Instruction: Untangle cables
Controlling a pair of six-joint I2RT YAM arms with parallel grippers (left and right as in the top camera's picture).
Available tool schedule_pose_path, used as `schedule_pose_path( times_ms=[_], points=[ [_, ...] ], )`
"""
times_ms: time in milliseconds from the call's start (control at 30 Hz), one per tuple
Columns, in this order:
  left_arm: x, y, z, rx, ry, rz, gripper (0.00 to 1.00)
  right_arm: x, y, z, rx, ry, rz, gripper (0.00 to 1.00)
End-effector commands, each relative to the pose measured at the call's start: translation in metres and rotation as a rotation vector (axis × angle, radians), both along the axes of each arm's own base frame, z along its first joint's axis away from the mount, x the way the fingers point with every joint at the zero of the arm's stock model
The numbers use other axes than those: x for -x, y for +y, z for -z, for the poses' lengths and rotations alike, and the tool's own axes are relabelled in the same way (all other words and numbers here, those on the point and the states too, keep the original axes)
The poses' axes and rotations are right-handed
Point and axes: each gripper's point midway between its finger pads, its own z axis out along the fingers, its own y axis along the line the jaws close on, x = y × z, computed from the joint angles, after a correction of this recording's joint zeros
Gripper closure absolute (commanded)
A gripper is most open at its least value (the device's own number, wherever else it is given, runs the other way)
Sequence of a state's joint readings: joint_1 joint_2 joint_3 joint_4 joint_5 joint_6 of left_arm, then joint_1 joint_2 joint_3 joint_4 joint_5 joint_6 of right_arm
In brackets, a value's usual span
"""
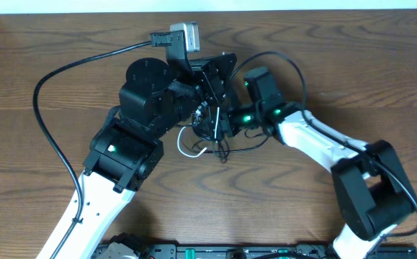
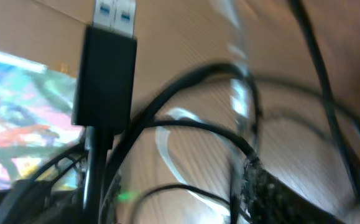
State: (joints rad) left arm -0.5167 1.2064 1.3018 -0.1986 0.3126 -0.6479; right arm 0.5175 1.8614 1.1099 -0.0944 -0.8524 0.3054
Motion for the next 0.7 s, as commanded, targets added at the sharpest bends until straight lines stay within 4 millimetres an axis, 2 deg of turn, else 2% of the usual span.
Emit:
schedule_pose_path(
  times_ms=[0,133,333,500,667],
  points=[
    [0.007,0.004,-0.033,0.041,-0.081,0.009,0.93,-0.022,-0.024,0.034,0.172,0.093,0.219,0.45],
    [0.01,0.012,-0.054,0.05,-0.137,-0.004,0.92,-0.044,-0.076,0.06,0.337,0.162,0.431,0.51],
    [0.014,0.032,-0.083,0.079,-0.2,-0.045,0.93,-0.057,-0.149,0.08,0.476,0.246,0.607,0.58],
    [0.018,0.053,-0.106,0.102,-0.259,-0.095,0.93,-0.06,-0.189,0.086,0.519,0.299,0.678,0.6],
    [0.021,0.081,-0.14,0.133,-0.353,-0.165,0.92,-0.06,-0.213,0.089,0.546,0.322,0.716,0.59]
  ],
)
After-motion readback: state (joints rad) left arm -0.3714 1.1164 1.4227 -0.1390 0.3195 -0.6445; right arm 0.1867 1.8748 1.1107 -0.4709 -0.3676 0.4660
